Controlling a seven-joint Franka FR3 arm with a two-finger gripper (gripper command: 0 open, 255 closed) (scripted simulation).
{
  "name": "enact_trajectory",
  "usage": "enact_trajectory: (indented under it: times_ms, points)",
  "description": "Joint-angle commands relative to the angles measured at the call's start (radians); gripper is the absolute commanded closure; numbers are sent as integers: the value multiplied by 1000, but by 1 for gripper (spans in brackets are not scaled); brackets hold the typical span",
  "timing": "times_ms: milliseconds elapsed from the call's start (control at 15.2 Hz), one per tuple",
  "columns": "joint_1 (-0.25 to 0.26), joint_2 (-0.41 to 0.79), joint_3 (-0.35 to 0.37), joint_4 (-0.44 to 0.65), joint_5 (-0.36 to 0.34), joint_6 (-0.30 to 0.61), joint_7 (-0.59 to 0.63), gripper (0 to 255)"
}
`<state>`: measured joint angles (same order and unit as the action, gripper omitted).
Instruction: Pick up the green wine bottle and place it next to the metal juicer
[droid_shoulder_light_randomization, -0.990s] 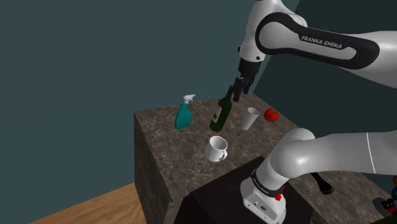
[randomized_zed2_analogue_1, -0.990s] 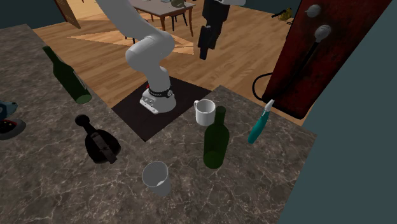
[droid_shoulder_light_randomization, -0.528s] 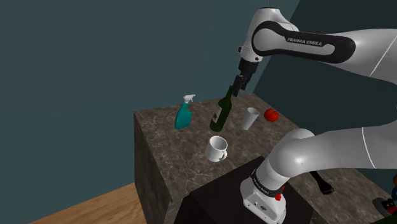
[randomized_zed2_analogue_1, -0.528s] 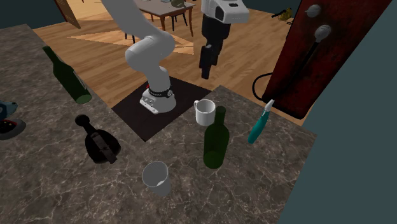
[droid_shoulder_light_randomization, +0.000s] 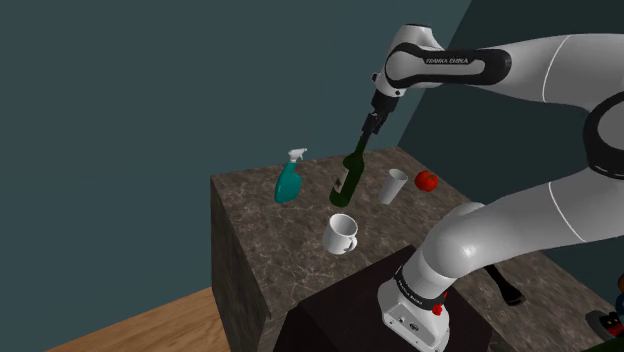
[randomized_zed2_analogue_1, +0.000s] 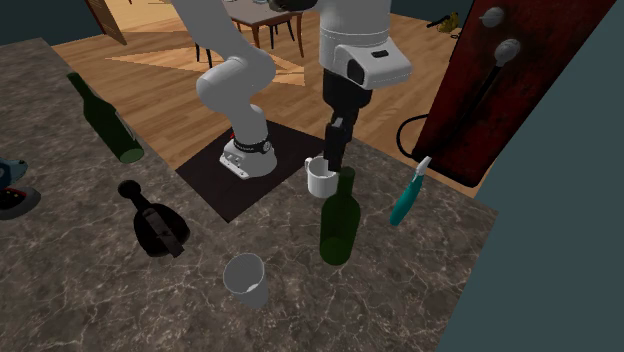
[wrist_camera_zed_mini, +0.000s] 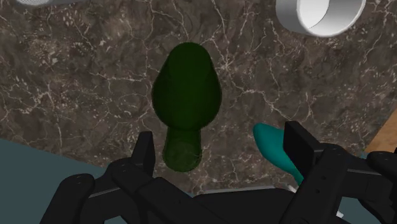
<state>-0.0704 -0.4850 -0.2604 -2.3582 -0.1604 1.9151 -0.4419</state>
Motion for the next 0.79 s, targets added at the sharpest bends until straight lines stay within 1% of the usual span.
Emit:
enact_trajectory:
  times_ms: [0,66,528,726]
  points:
    - [0,58,-41,34,8,47,-54,0]
    - [0,59,-41,35,9,48,-55,0]
    - [-2,91,-55,-41,6,156,-57,0]
    - [-2,91,-55,-41,6,156,-57,0]
